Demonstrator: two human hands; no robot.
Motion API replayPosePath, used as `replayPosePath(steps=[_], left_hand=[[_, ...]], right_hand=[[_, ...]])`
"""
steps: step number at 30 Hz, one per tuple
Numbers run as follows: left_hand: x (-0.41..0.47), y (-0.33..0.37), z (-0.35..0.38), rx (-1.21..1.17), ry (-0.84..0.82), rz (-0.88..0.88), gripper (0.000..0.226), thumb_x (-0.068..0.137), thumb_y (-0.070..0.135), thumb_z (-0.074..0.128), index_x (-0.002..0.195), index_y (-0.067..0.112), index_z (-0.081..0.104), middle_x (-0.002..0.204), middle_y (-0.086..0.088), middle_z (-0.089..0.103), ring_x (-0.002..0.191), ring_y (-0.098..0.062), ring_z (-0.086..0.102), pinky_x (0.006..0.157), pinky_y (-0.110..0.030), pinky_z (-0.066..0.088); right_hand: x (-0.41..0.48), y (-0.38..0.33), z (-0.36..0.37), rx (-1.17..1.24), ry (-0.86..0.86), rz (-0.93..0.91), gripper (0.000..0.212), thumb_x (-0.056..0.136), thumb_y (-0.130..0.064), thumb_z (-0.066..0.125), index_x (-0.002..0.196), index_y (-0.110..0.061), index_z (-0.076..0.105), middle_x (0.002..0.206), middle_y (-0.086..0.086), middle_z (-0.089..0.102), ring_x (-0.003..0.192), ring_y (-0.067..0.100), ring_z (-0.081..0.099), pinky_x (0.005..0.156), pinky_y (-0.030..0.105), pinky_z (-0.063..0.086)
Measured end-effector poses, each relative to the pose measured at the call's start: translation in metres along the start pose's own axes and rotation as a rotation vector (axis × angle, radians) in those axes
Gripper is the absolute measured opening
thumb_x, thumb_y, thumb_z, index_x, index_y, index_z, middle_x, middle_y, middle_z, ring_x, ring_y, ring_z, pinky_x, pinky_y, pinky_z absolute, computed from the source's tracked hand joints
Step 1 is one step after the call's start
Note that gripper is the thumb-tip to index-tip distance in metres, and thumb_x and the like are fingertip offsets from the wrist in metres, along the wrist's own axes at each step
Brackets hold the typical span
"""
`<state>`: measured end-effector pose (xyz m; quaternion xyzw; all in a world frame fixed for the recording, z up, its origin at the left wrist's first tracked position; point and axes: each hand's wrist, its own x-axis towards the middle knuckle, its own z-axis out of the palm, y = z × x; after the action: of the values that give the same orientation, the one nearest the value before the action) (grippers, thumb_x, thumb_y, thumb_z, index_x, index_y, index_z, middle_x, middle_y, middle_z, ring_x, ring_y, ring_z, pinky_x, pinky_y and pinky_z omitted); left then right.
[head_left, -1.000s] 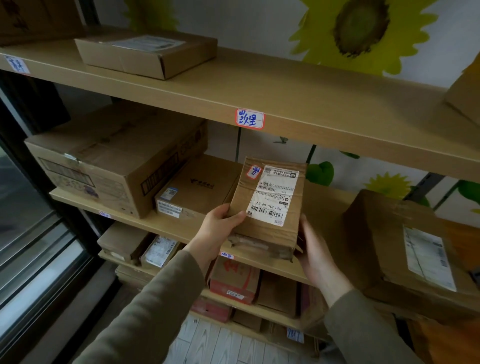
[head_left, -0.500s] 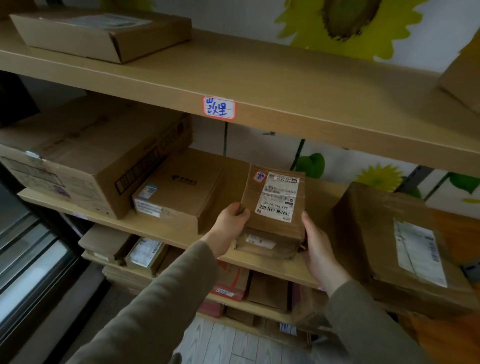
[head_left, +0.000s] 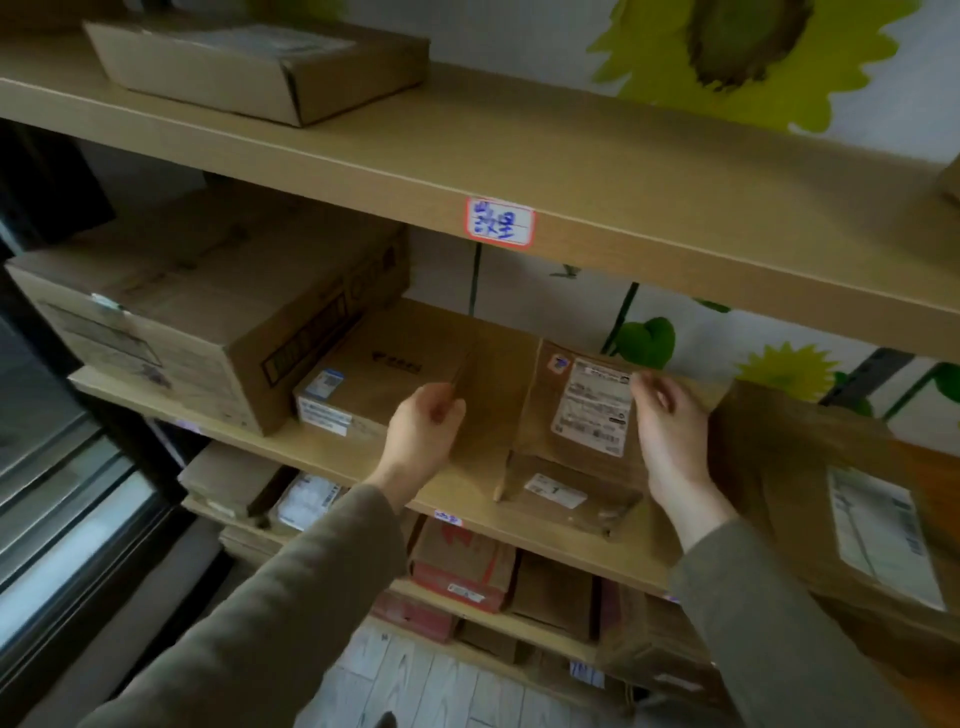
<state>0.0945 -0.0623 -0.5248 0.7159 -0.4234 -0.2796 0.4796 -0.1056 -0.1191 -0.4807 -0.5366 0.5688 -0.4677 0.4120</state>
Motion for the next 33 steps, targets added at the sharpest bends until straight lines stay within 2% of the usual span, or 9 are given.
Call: replayPosePath(steps=[3,6,11,16,19,22,27,30,33], left_hand=[[0.015,-0.010,-0.040,0.078,0.110,0.037,0.037,0.092,0.016,0.054,0.127,0.006,0.053,0.122,-0.010,0.059,0.114,-0.024,0.056,0.089,-0.026,0.043],[0.038,-0.028,-0.077,0.256,0.155,0.041,0.041,0.092,0.019,0.053,0.132,0.007,0.048,0.130,-0.012,0.052,0.118,-0.026,0.052,0.097,-0.032,0.043],[0.063,-0.061,-0.107,0.460,-0.073,-0.005,0.057,0.093,0.027,0.051,0.143,0.009,0.030,0.143,-0.014,0.037,0.129,-0.029,0.040,0.107,-0.036,0.033],[0.079,-0.083,-0.117,0.488,-0.174,0.026,0.063,0.093,0.028,0.051,0.145,0.009,0.022,0.140,-0.014,0.041,0.128,-0.029,0.042,0.105,-0.037,0.037],[0.081,-0.083,-0.119,0.345,-0.124,0.043,0.053,0.091,0.024,0.055,0.138,0.009,0.035,0.128,-0.012,0.053,0.116,-0.028,0.053,0.096,-0.040,0.046],[0.078,-0.069,-0.123,0.125,-0.064,-0.039,0.044,0.091,0.022,0.057,0.131,0.007,0.045,0.121,-0.009,0.058,0.108,-0.025,0.058,0.087,-0.030,0.047],[0.065,-0.043,-0.122,-0.321,-0.158,-0.230,0.042,0.092,0.022,0.056,0.131,0.010,0.048,0.106,-0.005,0.060,0.091,-0.017,0.060,0.072,-0.025,0.051],[0.059,-0.030,-0.126,-0.543,-0.269,-0.288,0.041,0.088,0.026,0.061,0.128,0.020,0.049,0.108,-0.007,0.063,0.092,-0.019,0.065,0.079,-0.034,0.055],[0.058,-0.020,-0.133,-0.579,-0.372,-0.274,0.049,0.082,0.025,0.067,0.125,0.020,0.045,0.111,-0.009,0.062,0.095,-0.023,0.066,0.087,-0.042,0.054]], right_hand=[[-0.008,-0.016,0.039,0.031,-0.089,-0.019,0.005,0.094,-0.031,0.051,0.090,-0.033,0.053,0.095,-0.005,0.060,0.095,0.015,0.060,0.090,0.038,0.049],[-0.013,-0.014,0.090,0.007,-0.140,-0.035,0.005,0.094,-0.032,0.052,0.099,-0.031,0.054,0.105,-0.005,0.057,0.108,0.017,0.056,0.099,0.041,0.045],[-0.031,-0.001,0.166,-0.078,-0.202,0.125,0.040,0.094,-0.028,0.053,0.131,-0.012,0.048,0.131,0.006,0.051,0.120,0.018,0.048,0.094,0.026,0.038],[-0.042,0.017,0.208,-0.128,-0.128,0.278,0.052,0.096,-0.028,0.049,0.143,-0.014,0.032,0.148,0.008,0.035,0.134,0.026,0.037,0.106,0.036,0.033],[-0.048,0.021,0.213,-0.111,-0.049,0.284,0.048,0.098,-0.021,0.045,0.144,-0.017,0.031,0.147,0.007,0.037,0.134,0.025,0.038,0.108,0.035,0.033],[-0.054,0.016,0.204,-0.122,0.076,0.277,0.044,0.099,-0.019,0.042,0.142,-0.020,0.036,0.145,0.005,0.039,0.132,0.024,0.039,0.106,0.033,0.033],[-0.060,-0.006,0.172,-0.149,0.178,0.182,0.041,0.099,-0.018,0.041,0.140,-0.020,0.039,0.146,0.003,0.038,0.134,0.021,0.036,0.107,0.032,0.030],[-0.065,-0.019,0.157,-0.125,0.195,0.183,0.041,0.099,-0.017,0.041,0.140,-0.020,0.040,0.147,0.002,0.035,0.135,0.021,0.033,0.109,0.033,0.028],[-0.068,-0.026,0.146,-0.179,0.195,0.168,0.042,0.098,-0.015,0.042,0.140,-0.018,0.040,0.147,0.003,0.037,0.136,0.021,0.034,0.109,0.032,0.028]])
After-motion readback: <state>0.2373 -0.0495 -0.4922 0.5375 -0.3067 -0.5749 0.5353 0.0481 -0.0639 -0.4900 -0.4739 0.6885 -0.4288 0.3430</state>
